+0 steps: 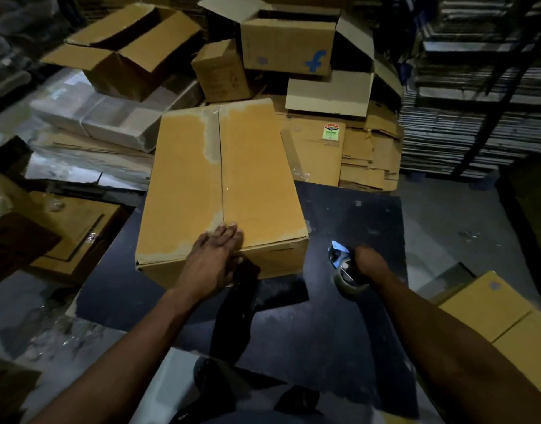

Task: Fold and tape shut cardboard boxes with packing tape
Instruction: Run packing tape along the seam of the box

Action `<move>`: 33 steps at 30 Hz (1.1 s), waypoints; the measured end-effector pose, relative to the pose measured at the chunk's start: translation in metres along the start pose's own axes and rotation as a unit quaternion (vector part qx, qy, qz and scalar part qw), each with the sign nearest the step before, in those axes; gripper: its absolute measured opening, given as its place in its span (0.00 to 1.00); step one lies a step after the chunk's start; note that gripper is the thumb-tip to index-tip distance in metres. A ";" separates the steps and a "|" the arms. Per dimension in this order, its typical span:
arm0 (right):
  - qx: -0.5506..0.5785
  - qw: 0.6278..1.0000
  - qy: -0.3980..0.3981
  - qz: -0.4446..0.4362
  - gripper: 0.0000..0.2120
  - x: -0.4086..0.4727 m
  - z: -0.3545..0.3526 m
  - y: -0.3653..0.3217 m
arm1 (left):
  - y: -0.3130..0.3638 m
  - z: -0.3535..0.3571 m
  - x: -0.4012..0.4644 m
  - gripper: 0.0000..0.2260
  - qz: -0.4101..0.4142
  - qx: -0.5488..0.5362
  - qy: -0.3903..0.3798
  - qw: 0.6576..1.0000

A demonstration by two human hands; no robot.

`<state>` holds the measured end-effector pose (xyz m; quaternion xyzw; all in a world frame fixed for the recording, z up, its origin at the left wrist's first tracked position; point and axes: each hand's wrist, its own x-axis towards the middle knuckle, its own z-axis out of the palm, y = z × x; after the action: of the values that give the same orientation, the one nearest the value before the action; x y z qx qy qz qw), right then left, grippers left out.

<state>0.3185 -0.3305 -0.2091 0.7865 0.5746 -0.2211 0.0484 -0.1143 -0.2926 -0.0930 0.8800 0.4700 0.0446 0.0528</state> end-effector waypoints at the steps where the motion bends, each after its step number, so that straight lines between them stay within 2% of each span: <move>1: 0.001 1.000 0.006 0.000 0.18 -0.008 0.001 -0.003 | 0.004 -0.003 0.000 0.30 -0.004 -0.015 0.012 1.000; 4: 0.033 0.999 0.023 -0.026 0.21 -0.028 -0.007 -0.011 | 0.019 -0.013 0.001 0.29 -0.013 -0.066 0.060 0.996; 7: 0.105 0.991 0.073 -0.043 0.19 -0.060 -0.032 -0.025 | 0.043 -0.028 -0.003 0.24 -0.048 -0.152 0.118 0.980; 10: 0.150 0.976 0.133 -0.089 0.21 -0.101 -0.067 -0.046 | 0.075 -0.040 -0.017 0.17 -0.093 -0.294 0.102 0.946; 11: 0.160 0.970 0.146 -0.108 0.22 -0.114 -0.079 -0.052 | 0.087 -0.041 -0.022 0.14 -0.107 -0.362 0.066 0.924; 13: 0.185 0.959 0.163 -0.142 0.23 -0.139 -0.101 -0.064 | 0.113 -0.043 -0.032 0.10 -0.137 -0.512 -0.022 0.847; 14: 0.198 0.953 0.167 -0.156 0.24 -0.150 -0.111 -0.070 | 0.121 -0.044 -0.035 0.12 -0.165 -0.575 -0.056 0.800; 17: 0.194 0.946 0.170 -0.196 0.28 -0.175 -0.135 -0.096 | 0.121 -0.048 -0.032 0.30 -0.258 -0.701 -0.127 0.652; 19: 0.174 0.947 0.165 -0.214 0.32 -0.181 -0.143 -0.118 | 0.108 -0.055 -0.023 0.36 -0.288 -0.761 -0.130 0.567; 20: 0.154 0.948 0.163 -0.224 0.35 -0.182 -0.146 -0.129 | 0.100 -0.061 -0.019 0.37 -0.295 -0.781 -0.120 0.537; 21: 0.123 0.950 0.168 -0.233 0.37 -0.182 -0.148 -0.142 | 0.093 -0.069 -0.016 0.37 -0.297 -0.791 -0.104 0.525; 26: -0.060 0.924 0.220 -0.306 0.41 -0.174 -0.156 -0.206 | 0.047 -0.095 -0.026 0.31 -0.300 -0.797 -0.041 0.522; 29: -0.094 0.912 0.206 -0.343 0.42 -0.168 -0.162 -0.242 | 0.015 -0.105 -0.040 0.27 -0.306 -0.803 -0.024 0.510; 30: -0.090 0.907 0.195 -0.362 0.42 -0.168 -0.163 -0.255 | 0.005 -0.105 -0.045 0.24 -0.314 -0.813 -0.018 0.490; 33: -0.010 0.892 0.149 -0.427 0.42 -0.166 -0.168 -0.294 | -0.015 -0.105 -0.060 0.16 -0.340 -0.862 0.017 0.375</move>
<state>0.0559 -0.3230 0.0612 0.4890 0.8575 -0.0950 -0.1289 -0.1731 -0.3287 0.0075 0.1241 0.4375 0.4193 0.7857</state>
